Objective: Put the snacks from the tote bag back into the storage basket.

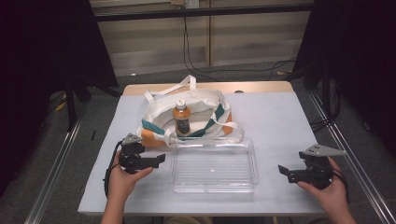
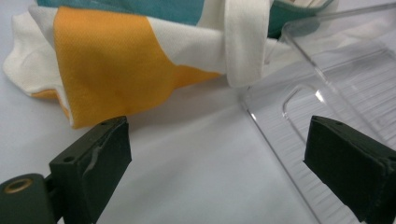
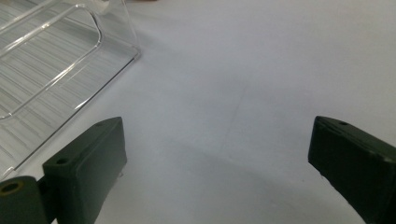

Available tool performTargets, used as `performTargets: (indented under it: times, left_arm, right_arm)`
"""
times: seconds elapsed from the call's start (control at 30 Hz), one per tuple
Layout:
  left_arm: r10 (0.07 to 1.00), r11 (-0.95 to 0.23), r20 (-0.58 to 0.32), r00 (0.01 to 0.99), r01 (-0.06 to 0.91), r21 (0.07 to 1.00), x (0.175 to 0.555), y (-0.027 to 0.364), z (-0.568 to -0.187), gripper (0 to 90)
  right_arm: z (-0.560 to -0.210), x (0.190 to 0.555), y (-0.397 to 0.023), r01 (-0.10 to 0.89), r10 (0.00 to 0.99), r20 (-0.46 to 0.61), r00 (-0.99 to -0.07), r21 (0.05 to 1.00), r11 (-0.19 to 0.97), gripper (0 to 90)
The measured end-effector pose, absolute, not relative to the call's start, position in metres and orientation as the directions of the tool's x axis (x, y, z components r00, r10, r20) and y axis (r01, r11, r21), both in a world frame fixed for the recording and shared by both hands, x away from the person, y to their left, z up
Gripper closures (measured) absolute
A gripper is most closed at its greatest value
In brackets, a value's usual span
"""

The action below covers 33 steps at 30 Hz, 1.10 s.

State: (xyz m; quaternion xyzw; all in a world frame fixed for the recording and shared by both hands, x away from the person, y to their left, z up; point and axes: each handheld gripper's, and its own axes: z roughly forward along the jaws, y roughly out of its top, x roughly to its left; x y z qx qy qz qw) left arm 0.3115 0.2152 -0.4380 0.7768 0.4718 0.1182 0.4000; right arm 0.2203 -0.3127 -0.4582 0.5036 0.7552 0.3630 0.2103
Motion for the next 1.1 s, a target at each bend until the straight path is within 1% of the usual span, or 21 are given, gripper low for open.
performTargets:
  times: [0.1,0.17,0.27,0.6,0.7,0.83,0.9,1.1]
  left_arm:
    - [0.831,-0.227,-0.188,0.523,0.628,0.744,0.312,0.215,-0.433,7.2]
    - [0.835,-0.252,-0.167,0.525,0.634,0.731,0.312,0.216,-0.431,7.5]
    - [0.835,-0.228,-0.196,0.515,0.647,0.728,0.312,0.215,-0.429,7.7]
    - [0.841,-0.247,-0.177,0.512,0.654,0.715,0.322,0.211,-0.414,9.2]
    - [0.842,-0.254,-0.17,0.513,0.654,0.712,0.324,0.209,-0.411,9.2]
    - [0.846,-0.24,-0.184,0.5,0.666,0.706,0.327,0.207,-0.409,9.2]
    - [0.846,-0.273,-0.154,0.51,0.664,0.696,0.329,0.208,-0.406,9.2]
    - [0.853,-0.253,-0.171,0.493,0.678,0.69,0.334,0.204,-0.402,9.5]
  right_arm:
    - [-0.458,0.22,-0.31,0.607,0.911,0.032,-0.411,0.755,0.247,3.9]
    - [-0.458,0.221,-0.309,0.605,0.91,0.035,-0.413,0.757,0.245,4.2]
    - [-0.458,0.222,-0.307,0.604,0.907,0.038,-0.419,0.758,0.247,4.3]
    - [-0.461,0.229,-0.308,0.615,0.905,0.067,-0.42,0.755,0.229,4.6]
    - [-0.46,0.232,-0.305,0.605,0.902,0.059,-0.427,0.76,0.236,4.6]
    - [-0.46,0.236,-0.301,0.603,0.9,0.063,-0.431,0.762,0.236,4.6]
    - [-0.46,0.236,-0.301,0.606,0.896,0.059,-0.441,0.756,0.248,4.7]
    - [-0.461,0.237,-0.301,0.604,0.896,0.06,-0.44,0.758,0.246,4.9]
